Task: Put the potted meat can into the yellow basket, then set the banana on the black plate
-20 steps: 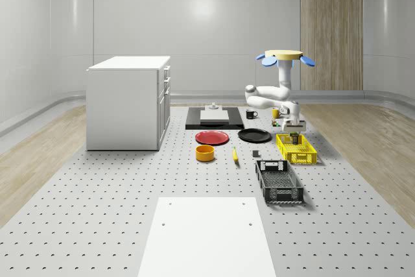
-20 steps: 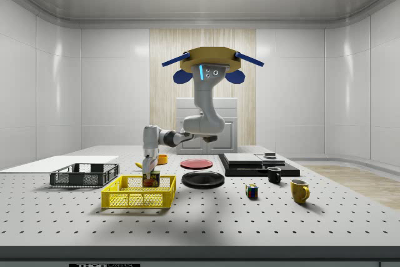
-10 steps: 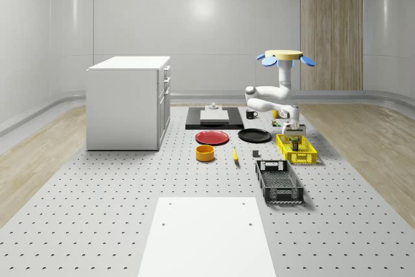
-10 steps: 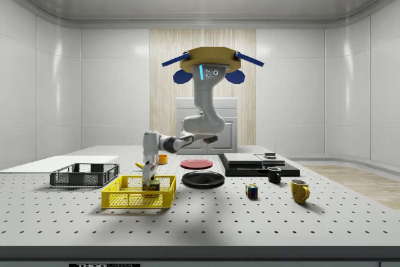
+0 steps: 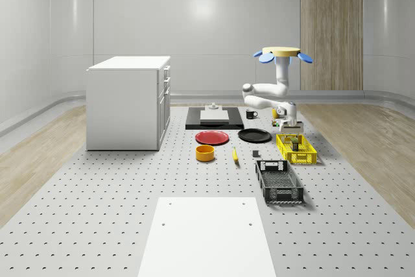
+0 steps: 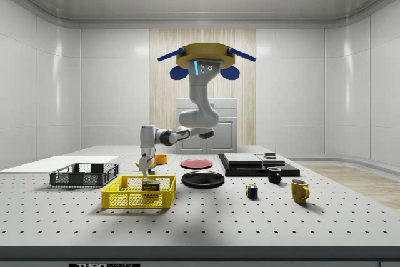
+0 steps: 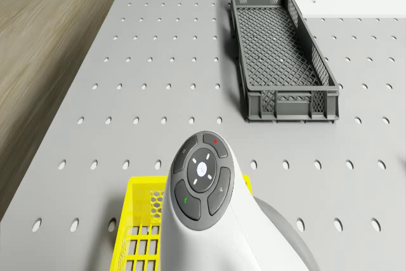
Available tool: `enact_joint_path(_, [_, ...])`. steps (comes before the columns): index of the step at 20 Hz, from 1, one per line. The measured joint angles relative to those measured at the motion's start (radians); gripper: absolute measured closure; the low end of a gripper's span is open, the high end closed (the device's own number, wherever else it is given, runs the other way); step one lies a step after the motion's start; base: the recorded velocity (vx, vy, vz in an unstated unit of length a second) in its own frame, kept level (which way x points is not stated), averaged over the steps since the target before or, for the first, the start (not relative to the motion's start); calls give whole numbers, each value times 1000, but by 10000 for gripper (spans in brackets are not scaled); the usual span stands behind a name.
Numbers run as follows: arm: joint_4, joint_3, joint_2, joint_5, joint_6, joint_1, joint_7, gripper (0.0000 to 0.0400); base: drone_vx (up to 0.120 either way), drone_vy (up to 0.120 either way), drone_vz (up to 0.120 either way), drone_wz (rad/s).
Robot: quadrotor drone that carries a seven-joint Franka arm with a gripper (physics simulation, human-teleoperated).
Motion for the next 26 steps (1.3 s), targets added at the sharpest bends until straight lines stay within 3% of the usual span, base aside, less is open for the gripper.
enact_joint_path(9, [0,0,5,-1,-4,2,-2,0,13,-120,0,0])
enact_joint_path(12, [-1,-1,6,-2,-6,3,-2,0,107,-120,0,0])
enact_joint_path(22, [-1,-1,10,-4,-10,5,-4,0,0,-120,0,0])
enact_joint_path(26, [-1,-2,12,-4,-11,6,-5,0,120,-120,0,0])
